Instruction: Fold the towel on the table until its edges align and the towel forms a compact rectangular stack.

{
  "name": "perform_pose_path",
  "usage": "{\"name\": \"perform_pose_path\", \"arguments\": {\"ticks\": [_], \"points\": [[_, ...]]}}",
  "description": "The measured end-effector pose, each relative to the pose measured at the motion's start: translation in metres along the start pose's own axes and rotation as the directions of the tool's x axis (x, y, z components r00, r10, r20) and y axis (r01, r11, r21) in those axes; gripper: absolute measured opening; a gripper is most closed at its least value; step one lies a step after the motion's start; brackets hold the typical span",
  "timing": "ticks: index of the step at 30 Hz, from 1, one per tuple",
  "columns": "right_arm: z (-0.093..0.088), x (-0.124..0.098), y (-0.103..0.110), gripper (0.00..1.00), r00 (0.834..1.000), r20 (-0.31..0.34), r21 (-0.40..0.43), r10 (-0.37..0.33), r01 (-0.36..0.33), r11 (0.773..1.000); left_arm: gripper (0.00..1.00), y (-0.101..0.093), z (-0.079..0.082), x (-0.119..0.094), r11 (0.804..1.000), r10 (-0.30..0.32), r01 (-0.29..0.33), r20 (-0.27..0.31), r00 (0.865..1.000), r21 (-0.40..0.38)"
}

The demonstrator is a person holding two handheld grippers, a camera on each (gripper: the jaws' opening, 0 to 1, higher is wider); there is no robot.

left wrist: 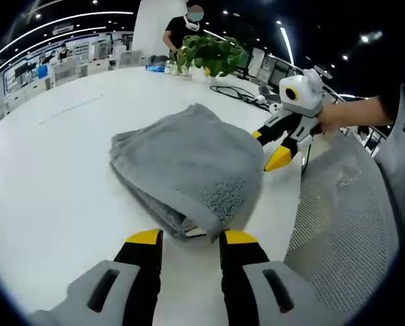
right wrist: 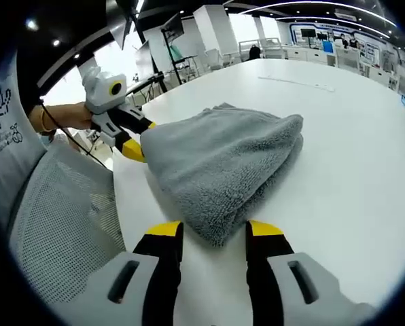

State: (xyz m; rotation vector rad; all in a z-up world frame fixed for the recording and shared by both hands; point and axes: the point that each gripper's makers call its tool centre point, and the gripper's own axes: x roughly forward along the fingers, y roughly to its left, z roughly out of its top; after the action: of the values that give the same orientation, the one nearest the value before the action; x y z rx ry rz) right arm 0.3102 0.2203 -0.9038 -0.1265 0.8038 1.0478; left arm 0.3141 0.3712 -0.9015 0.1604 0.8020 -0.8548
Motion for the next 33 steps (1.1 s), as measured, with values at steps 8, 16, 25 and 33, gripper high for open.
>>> {"name": "perform_pose_path", "arguments": {"ticks": [8, 16, 25, 33], "points": [[0.002, 0.003, -0.005, 0.33, 1.000, 0.009, -0.011, -0.015, 0.015, 1.000, 0.24, -0.004, 0.002, 0.010, 1.000, 0.010, -0.010, 0.003, 1.000, -0.003], [0.017, 0.012, -0.021, 0.32, 0.999, 0.023, 0.003, -0.030, 0.030, 1.000, 0.24, 0.015, 0.012, 0.017, 1.000, 0.012, -0.012, -0.006, 1.000, 0.009], [0.041, 0.025, -0.042, 0.31, 0.996, 0.061, 0.016, -0.062, 0.061, 0.998, 0.24, 0.054, 0.032, 0.025, 0.999, 0.034, -0.034, 0.005, 0.999, -0.016], [0.055, 0.034, -0.061, 0.31, 0.994, 0.072, 0.024, -0.079, 0.077, 0.997, 0.23, 0.072, 0.042, 0.034, 0.999, 0.043, -0.042, 0.018, 0.999, -0.032]]}}
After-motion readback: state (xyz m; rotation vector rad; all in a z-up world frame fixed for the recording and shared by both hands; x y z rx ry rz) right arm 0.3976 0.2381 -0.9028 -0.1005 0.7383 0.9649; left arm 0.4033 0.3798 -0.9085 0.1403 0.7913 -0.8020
